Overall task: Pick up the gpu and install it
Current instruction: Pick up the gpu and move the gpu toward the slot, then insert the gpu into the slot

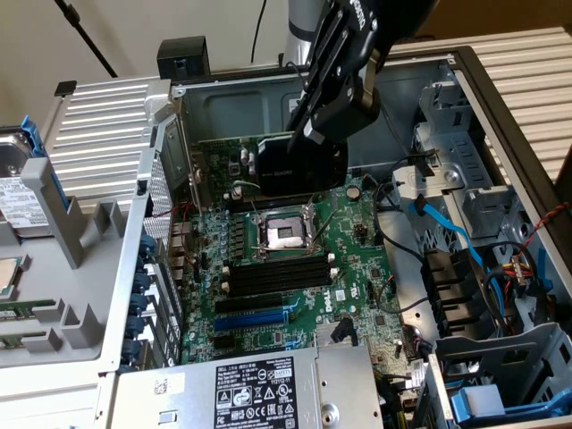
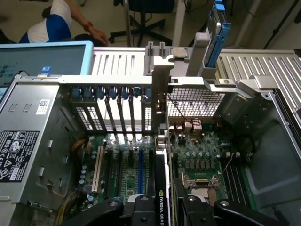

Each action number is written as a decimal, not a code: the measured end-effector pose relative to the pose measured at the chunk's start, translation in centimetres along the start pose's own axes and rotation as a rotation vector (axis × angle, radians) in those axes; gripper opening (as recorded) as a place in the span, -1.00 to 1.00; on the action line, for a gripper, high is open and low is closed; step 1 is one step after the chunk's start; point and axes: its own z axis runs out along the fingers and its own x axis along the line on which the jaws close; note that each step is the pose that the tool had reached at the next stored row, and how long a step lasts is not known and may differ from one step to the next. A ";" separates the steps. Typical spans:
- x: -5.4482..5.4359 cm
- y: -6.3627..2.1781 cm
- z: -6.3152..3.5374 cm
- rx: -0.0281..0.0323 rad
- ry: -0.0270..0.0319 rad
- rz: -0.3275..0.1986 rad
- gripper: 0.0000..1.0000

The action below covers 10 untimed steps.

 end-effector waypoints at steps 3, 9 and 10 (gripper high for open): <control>0.0 0.00 0.00 -0.0025 0.0001 0.000 -0.47; 0.0 0.00 0.00 -0.0073 0.0001 0.000 -0.47; 0.0 0.00 0.00 -0.0081 0.0001 0.000 -0.47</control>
